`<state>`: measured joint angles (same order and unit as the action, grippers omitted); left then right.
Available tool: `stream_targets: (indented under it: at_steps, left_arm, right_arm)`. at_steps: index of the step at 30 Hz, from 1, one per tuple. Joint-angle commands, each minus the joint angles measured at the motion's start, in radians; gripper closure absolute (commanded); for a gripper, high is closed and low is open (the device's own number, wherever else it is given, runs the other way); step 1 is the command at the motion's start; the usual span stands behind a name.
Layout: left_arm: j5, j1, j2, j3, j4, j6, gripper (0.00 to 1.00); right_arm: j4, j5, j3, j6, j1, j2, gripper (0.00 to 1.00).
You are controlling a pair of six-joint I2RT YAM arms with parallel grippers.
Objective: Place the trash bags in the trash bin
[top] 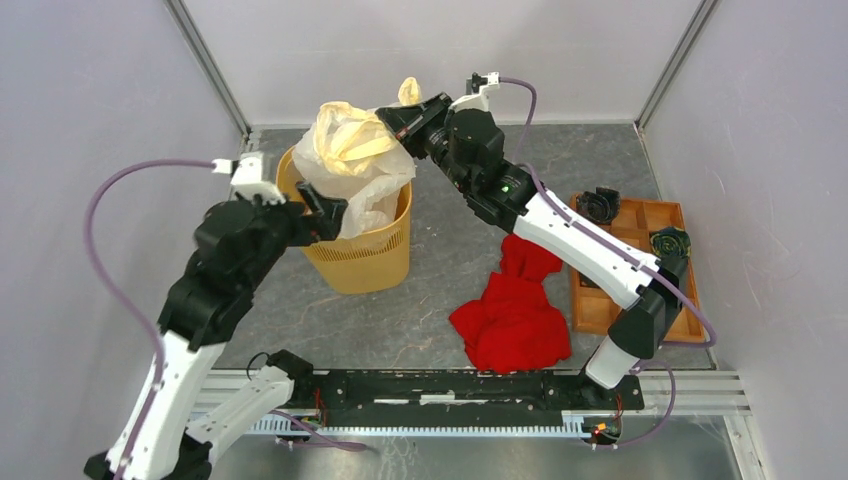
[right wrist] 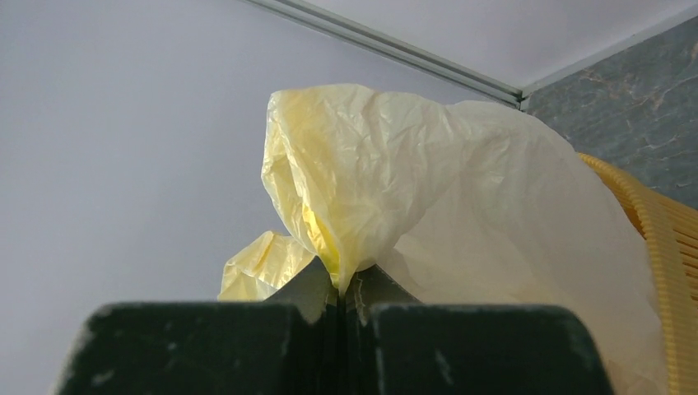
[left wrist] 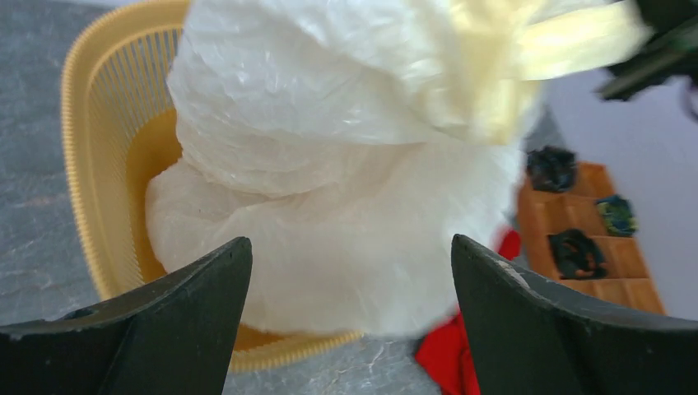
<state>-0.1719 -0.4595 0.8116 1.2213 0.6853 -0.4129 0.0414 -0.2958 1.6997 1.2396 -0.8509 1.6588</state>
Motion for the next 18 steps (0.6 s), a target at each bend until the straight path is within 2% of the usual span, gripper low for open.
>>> stream_targets:
  at_steps: [1, 7, 13, 14, 18]
  left_arm:
    - [0.079, 0.002, -0.075, 0.033, 0.028, 0.032, 0.04]
    - [-0.05, 0.002, -0.097, 0.107, 0.04, 0.001, 0.01]
    - [-0.115, 0.002, 0.013, 0.207, 0.043, -0.114, 0.04]
    - [-0.116, 0.002, 0.024, 0.202, 0.032, -0.132, 0.06]
    - [-0.084, 0.001, 0.024, 0.122, -0.057, -0.145, 0.24]
  right_arm:
    - [0.053, 0.086, 0.019, -0.047, -0.019, -0.016, 1.0]
    - [0.056, 0.081, -0.045, -0.064, -0.054, -0.016, 1.0]
    - [0.119, 0.091, -0.125, -0.027, -0.057, -0.042, 1.0]
    - [0.125, 0.095, -0.127, -0.024, -0.061, -0.042, 1.0]
    - [0.131, 0.104, -0.14, -0.011, -0.063, -0.045, 1.0]
